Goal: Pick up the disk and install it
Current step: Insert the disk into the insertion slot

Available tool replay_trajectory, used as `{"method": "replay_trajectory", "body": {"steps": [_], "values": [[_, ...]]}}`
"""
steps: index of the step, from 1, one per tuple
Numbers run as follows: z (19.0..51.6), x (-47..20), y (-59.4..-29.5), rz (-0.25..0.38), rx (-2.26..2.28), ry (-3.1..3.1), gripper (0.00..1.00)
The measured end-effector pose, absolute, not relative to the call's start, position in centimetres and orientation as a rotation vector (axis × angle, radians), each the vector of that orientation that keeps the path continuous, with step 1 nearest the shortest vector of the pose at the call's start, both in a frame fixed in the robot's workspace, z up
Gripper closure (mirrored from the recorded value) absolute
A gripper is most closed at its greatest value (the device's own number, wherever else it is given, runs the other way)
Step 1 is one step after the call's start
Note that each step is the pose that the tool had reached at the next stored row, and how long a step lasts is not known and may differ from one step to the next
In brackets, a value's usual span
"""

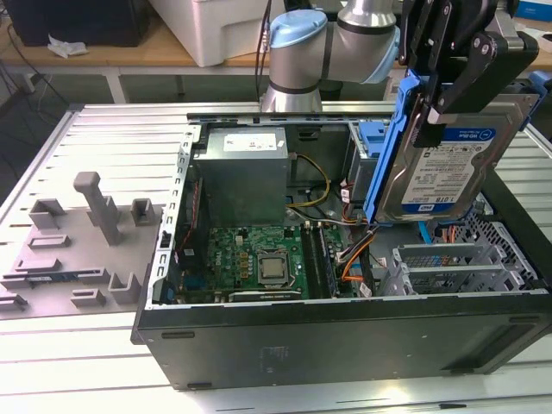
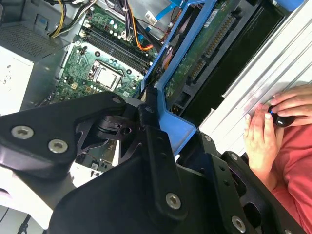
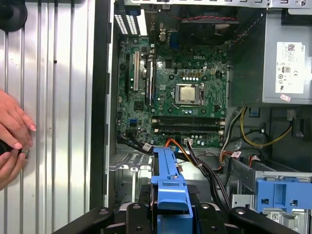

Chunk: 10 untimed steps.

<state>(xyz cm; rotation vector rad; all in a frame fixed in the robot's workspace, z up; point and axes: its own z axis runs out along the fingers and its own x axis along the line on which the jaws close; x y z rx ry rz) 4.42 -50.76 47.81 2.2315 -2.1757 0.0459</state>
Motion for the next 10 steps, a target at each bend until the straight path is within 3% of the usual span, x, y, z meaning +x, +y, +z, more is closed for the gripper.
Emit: {"method": "replay_trajectory", "body": {"steps": [10], "values": [[47.8, 4.4, -52.4, 0.046, 2.232, -2.176, 0.63]]}}
